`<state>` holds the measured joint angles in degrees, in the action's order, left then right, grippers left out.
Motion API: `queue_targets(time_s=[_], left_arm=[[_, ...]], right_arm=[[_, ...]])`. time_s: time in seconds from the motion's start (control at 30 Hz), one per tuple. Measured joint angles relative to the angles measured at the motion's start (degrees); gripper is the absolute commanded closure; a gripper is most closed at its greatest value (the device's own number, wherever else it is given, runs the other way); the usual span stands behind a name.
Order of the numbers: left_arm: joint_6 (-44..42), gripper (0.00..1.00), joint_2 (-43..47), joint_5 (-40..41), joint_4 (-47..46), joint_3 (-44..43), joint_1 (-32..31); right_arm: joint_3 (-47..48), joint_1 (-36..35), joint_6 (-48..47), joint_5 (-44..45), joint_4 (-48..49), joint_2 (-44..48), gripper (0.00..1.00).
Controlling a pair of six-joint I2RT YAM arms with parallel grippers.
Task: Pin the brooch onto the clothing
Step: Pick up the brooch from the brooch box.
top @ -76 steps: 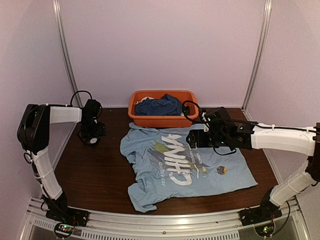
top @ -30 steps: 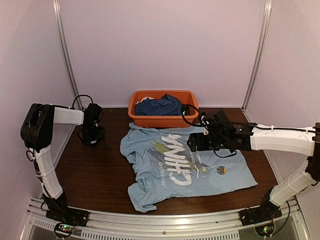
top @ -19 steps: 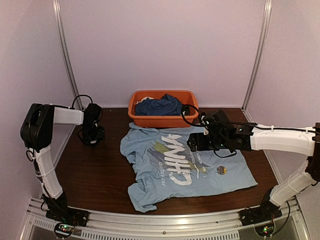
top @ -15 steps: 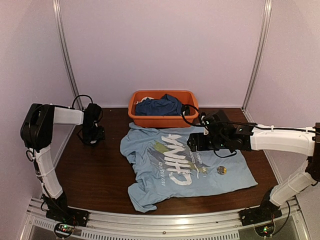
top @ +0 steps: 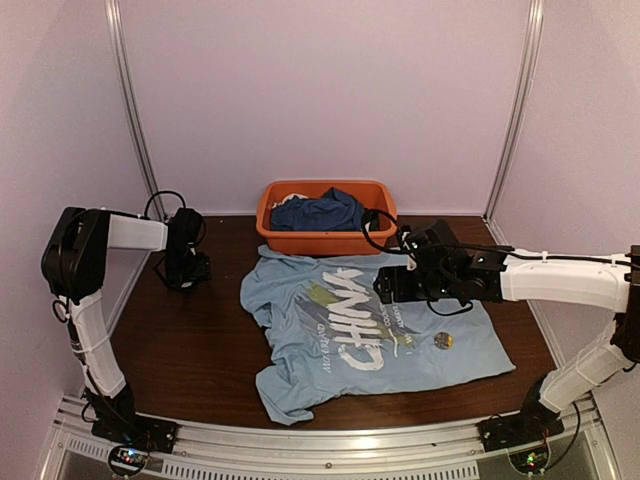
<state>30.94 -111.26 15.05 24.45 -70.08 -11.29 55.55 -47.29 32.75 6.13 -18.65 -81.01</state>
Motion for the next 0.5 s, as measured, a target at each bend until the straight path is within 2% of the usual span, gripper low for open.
queue_targets(time_s=[0.33, 0.5], left_arm=[[0.28, 0.25, 0.0, 0.15, -0.81, 0.72, 0.0], [0.46, 0.34, 0.0, 0.11, -0.85, 0.74, 0.0]], right_arm=[[0.0, 0.0, 0.0, 0.04, 0.0, -0.2, 0.15], [0.0, 0.0, 0.0, 0.09, -0.02, -0.81, 0.15]])
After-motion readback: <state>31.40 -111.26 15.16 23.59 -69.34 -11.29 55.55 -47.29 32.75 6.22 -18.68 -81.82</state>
